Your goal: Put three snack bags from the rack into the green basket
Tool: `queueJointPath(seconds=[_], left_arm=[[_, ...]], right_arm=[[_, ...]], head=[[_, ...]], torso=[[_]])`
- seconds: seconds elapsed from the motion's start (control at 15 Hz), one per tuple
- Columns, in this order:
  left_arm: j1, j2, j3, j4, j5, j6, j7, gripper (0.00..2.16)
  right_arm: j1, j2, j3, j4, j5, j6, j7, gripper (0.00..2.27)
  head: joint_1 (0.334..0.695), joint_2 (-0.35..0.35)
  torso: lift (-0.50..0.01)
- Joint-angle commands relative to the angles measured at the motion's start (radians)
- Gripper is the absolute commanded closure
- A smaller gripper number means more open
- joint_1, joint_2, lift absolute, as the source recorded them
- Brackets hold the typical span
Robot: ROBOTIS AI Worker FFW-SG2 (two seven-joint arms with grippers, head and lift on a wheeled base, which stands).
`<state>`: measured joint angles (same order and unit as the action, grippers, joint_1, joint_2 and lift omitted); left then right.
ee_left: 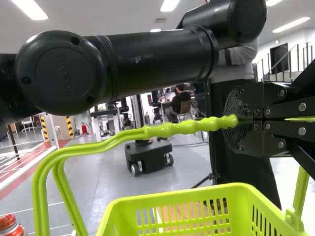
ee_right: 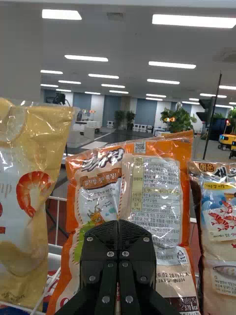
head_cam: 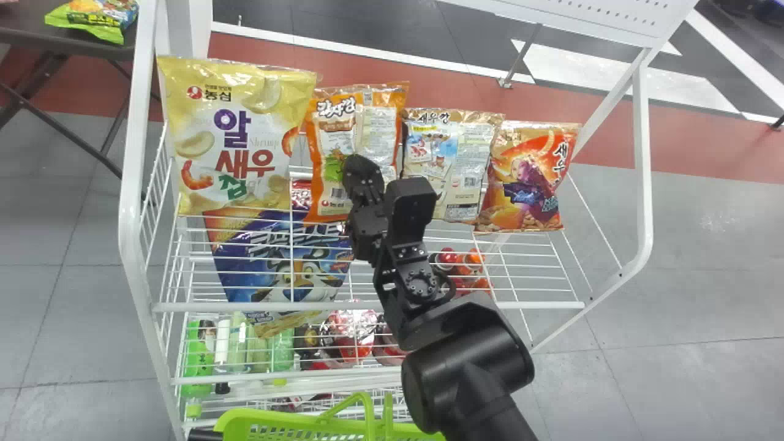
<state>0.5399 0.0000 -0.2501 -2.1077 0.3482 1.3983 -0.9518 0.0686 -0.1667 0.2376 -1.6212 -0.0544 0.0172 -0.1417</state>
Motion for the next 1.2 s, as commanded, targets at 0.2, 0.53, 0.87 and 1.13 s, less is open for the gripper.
queueJointPath(seconds=[0.2,0.53,0.87,1.13], left_arm=[[0.0,-0.003,-0.001,-0.002,-0.005,0.0,0.001,1.39],[0.0,-0.003,-0.005,-0.002,-0.011,0.0,0.004,1.39],[-0.003,-0.003,-0.014,-0.002,-0.015,0.0,0.007,1.39],[-0.003,-0.003,-0.018,0.0,-0.021,0.0,0.013,1.39]], right_arm=[[0.042,-0.016,-0.017,-0.083,-0.016,-0.006,0.01,2.24],[0.088,-0.028,-0.032,-0.172,-0.031,-0.018,0.011,2.24],[0.089,-0.053,-0.058,-0.226,-0.064,-0.012,0.043,2.24],[0.122,-0.079,-0.086,-0.315,-0.105,0.004,0.07,2.24]], head=[[0.695,-0.35],[0.695,-0.35],[0.695,-0.35],[0.695,-0.35]], torso=[[0.0],[0.0],[0.0],[0.0]])
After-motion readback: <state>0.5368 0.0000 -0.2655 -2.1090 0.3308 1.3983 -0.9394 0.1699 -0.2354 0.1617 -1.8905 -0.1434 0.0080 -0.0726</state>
